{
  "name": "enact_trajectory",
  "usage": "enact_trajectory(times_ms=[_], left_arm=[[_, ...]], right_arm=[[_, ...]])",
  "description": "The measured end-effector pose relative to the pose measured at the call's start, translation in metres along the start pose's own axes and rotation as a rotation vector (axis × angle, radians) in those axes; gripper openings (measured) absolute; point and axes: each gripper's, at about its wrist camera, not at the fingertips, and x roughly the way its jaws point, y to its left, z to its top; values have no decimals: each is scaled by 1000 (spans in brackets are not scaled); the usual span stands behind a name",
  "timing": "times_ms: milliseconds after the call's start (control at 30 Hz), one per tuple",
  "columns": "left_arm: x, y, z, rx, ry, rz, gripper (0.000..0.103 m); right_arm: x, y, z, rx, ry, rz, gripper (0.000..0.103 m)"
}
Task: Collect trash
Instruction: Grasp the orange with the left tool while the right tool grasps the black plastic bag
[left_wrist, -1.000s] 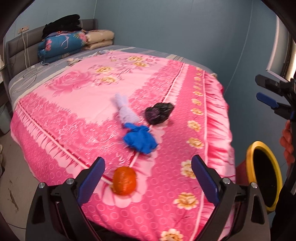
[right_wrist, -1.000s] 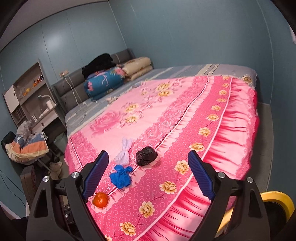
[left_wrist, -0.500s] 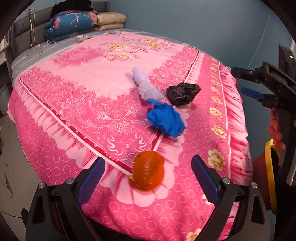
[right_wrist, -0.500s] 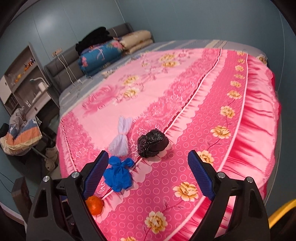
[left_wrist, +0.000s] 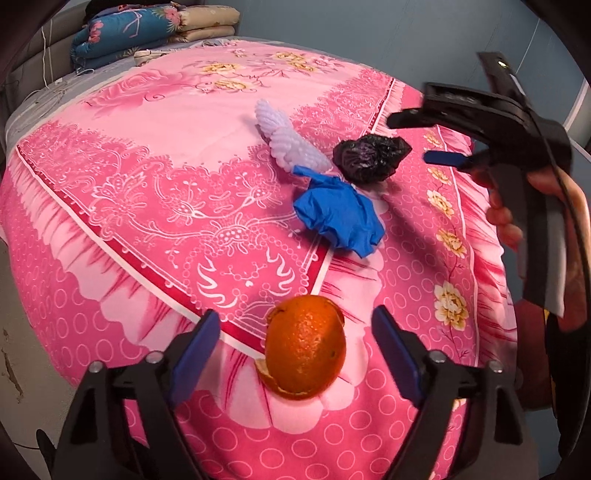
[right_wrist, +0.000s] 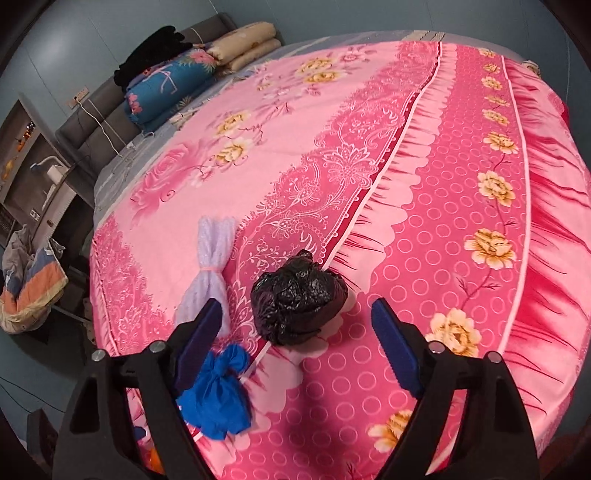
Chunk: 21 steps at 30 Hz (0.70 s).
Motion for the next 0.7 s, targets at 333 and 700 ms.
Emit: enact_trajectory(times_ms=[333,700], left_arm=[[12,-1,-2,5,31,-37,42],[8,0,-3,-2,23,-59,34]], right_arm=[[48,8,7,-3,60,-47,54],[44,12,6,-4,57,-38,24]])
